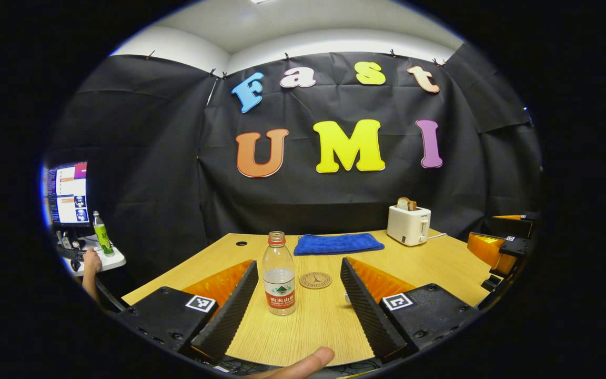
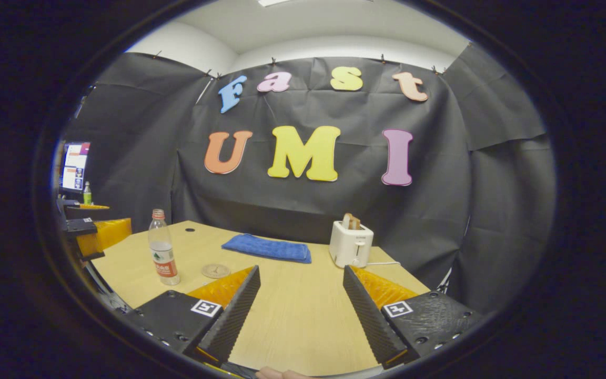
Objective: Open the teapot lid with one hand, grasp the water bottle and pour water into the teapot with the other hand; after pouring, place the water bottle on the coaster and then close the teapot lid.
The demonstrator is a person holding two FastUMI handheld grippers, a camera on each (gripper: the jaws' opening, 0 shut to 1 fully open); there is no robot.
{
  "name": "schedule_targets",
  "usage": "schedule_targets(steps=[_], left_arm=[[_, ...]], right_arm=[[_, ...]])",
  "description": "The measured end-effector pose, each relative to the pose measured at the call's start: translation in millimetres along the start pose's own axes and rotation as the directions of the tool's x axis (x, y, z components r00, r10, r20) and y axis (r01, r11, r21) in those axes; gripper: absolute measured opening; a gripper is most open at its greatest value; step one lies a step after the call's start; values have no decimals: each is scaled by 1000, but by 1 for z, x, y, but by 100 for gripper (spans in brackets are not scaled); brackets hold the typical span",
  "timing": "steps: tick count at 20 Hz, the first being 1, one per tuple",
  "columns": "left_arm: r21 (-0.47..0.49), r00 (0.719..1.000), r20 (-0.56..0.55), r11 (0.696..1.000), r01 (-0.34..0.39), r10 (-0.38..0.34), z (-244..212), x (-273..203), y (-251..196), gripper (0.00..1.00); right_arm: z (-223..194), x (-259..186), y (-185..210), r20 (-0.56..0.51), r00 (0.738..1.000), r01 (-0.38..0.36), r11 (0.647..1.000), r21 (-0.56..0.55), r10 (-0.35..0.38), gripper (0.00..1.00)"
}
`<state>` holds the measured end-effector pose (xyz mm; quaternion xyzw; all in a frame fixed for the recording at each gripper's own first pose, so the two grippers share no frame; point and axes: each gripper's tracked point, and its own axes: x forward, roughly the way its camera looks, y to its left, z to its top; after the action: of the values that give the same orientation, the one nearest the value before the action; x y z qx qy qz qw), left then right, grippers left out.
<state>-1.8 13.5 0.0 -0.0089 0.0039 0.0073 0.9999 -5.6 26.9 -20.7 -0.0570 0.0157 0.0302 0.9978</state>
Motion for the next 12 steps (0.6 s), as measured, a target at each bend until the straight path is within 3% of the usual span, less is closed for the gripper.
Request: schedule_targets(steps=[9, 12], left_arm=[[-4, 1000, -11, 1000, 21, -21, -2, 6, 12, 99], [9, 1000, -7, 1000, -4, 4, 0, 9, 27, 99]], right_arm=[[-10, 27, 30, 33, 997, -73, 996, 45, 72, 96], [-13, 45, 46, 62, 994, -89, 994, 62, 85, 97]])
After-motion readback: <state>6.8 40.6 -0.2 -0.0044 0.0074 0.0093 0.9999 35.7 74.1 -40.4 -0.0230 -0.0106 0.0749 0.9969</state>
